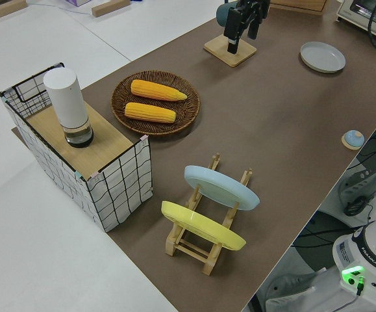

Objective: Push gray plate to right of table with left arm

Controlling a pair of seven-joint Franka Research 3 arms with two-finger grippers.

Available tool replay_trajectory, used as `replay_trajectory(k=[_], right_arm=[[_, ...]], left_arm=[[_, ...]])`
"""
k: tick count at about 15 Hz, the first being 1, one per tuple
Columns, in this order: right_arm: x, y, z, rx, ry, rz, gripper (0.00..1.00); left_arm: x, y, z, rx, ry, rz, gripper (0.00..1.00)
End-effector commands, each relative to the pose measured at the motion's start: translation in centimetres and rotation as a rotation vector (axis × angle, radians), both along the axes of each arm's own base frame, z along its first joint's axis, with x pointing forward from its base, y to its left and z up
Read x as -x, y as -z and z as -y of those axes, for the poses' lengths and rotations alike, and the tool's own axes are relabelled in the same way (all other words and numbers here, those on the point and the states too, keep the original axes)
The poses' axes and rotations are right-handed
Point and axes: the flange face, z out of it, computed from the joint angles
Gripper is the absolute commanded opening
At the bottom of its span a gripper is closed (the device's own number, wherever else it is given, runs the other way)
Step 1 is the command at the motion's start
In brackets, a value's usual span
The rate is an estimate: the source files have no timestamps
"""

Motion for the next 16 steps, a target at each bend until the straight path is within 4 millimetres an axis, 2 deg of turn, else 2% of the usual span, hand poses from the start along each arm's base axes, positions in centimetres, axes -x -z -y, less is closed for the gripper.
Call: replay_trajectory(k=[1, 4, 8, 11, 16], right_arm=[[0.2, -0.4, 0.2, -0.009, 0.008, -0.005, 0.983], [0.2, -0.4, 0.2, -0.009, 0.008, -0.005, 0.983], [0.2, -0.4, 0.2, -0.009, 0.008, -0.005, 0.983], [0.2, -0.4, 0.2, -0.009, 0.008, -0.005, 0.983], [0.2, -0.4, 0.2, -0.009, 0.006, -0.005, 0.983]], left_arm=[[3.1, 0.6, -3.3, 0.033, 0.038, 0.013, 0.99], [4.5, 1.9, -3.8, 0.05, 0.041, 0.035, 0.99], [6.3, 4.3, -2.1, 0.055, 0.045, 0.077, 0.99], [6.4, 4.1, -1.2, 0.075, 0.053, 0.075, 1.0], [6.3, 3.9, -1.3, 0.075, 0.04, 0.078, 1.0]])
